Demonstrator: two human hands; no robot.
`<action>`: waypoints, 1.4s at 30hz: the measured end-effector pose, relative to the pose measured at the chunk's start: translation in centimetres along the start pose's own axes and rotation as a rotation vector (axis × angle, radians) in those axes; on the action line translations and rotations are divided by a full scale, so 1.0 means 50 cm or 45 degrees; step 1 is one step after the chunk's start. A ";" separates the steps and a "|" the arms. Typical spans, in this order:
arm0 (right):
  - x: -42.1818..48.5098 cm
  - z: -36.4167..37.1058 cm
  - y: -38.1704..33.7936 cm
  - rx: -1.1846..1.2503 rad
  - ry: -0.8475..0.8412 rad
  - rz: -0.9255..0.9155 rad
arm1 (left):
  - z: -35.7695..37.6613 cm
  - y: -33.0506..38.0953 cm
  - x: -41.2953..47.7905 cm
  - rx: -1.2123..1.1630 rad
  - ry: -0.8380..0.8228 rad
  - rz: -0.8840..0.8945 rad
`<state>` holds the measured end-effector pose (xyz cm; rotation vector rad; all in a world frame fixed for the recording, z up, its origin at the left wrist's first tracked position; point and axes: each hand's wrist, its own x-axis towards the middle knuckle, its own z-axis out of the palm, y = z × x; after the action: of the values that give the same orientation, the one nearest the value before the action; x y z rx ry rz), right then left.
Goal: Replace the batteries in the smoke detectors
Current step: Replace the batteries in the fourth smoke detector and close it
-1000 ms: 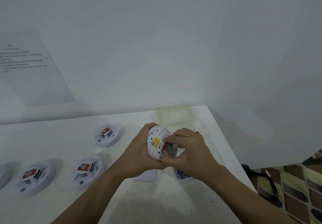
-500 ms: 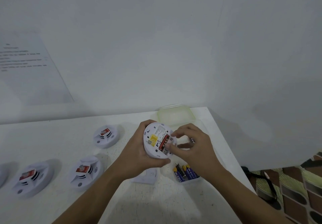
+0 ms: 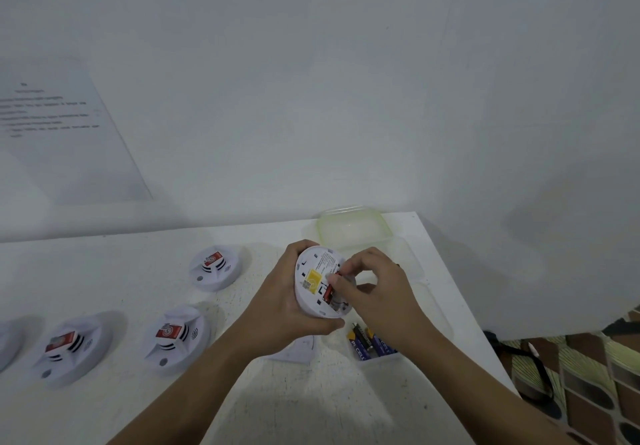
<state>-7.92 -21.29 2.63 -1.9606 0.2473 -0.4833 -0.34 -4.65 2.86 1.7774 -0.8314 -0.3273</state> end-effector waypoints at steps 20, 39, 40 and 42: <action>-0.003 -0.006 0.006 -0.359 -0.110 -0.407 | -0.017 -0.001 0.000 0.059 -0.050 -0.019; 0.001 -0.043 0.013 -0.516 -0.181 -0.608 | -0.020 0.015 0.016 -0.043 -0.007 -0.024; 0.003 -0.046 0.015 -0.546 -0.183 -0.626 | -0.020 0.016 0.017 -0.028 -0.019 -0.016; 0.007 -0.049 0.011 -0.563 -0.187 -0.658 | -0.021 0.020 0.017 -0.015 -0.045 -0.010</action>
<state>-8.66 -23.68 3.11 -2.4902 -0.2810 -0.6510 0.53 -4.63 4.34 1.7685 -0.8462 -0.3690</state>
